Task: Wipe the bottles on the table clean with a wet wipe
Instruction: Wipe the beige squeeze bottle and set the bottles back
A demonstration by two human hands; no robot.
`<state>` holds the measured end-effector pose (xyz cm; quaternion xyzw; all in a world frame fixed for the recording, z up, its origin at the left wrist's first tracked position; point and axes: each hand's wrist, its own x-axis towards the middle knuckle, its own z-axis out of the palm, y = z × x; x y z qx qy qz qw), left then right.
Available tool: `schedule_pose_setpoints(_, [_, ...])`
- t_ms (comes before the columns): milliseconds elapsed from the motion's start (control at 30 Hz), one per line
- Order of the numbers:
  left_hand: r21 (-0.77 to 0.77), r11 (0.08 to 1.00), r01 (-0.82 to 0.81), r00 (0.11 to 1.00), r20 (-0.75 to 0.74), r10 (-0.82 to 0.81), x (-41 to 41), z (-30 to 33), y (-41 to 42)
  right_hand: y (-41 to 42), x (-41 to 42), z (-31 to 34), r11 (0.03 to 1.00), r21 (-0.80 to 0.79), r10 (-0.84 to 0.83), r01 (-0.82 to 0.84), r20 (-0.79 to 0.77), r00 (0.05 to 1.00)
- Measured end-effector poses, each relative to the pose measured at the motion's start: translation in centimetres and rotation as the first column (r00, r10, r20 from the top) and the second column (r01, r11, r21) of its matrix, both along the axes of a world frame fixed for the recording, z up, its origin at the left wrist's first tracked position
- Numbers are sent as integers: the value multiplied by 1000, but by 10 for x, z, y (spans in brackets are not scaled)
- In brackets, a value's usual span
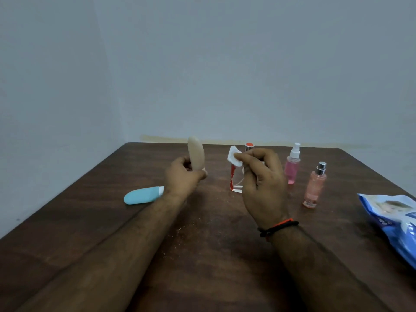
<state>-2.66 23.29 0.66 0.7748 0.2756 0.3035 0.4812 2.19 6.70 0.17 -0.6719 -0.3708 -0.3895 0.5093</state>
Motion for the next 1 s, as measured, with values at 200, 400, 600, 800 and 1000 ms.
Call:
schedule_pose_setpoints(200, [115,986,-117,975,-176,136,30,-10,-2,2,2,-4,1000,-11,21,-21,6,1000])
schedule_pose_setpoints(400, [208,967,-150,940,-272,204,48,-15,10,3,1,-6,999,-32,32,-32,8,999])
schedule_pose_setpoints(600, [243,953,-181,907,-333,257,57,-25,15,4,2,-8,998,-44,36,-37,-11,999])
schedule_pose_setpoints(800, [252,949,-188,888,-369,274,51,-17,12,6,1,-8,997,-62,46,-46,-8,999])
schedule_pose_setpoints(1000, [423,902,-88,960,-206,191,23,0,7,3,2,-6,997,-61,41,-41,-10,999])
